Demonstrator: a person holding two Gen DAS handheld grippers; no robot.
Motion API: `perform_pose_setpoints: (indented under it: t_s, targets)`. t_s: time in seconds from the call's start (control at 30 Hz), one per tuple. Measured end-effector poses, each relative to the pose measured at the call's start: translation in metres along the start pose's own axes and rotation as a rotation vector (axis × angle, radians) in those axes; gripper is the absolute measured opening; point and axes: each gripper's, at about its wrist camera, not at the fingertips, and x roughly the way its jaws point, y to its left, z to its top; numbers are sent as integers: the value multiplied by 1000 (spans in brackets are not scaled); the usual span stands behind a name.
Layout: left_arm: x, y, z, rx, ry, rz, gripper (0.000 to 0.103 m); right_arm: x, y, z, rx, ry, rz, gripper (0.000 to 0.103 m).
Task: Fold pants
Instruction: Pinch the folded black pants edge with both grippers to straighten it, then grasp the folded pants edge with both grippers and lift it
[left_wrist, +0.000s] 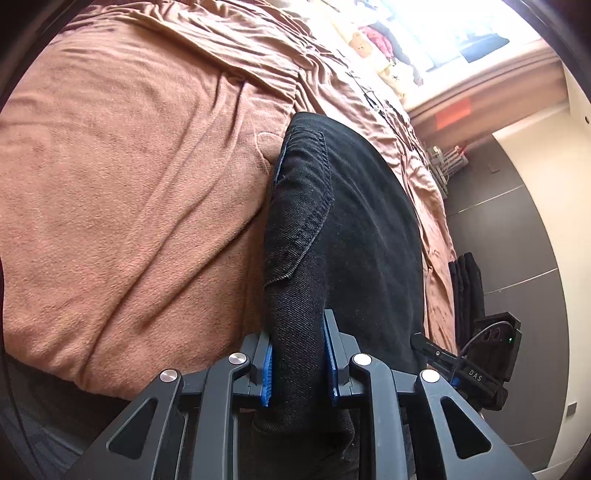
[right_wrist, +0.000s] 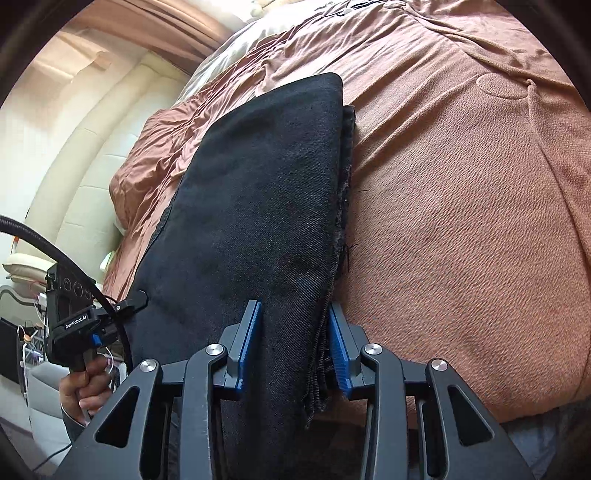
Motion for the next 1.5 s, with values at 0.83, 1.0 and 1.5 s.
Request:
perform_pose_setpoints:
  t_s: [0.83,1.0,1.5]
  targets:
    - [5,28,15,-9,35,92,54,14,-28,17,82,-40,61,54]
    - [17,24,29,3,38,104,54,26,-40,20,109,-42,104,54]
    - [43,16,81,28,42,146,54,50,-47,60,61,-66,152,24]
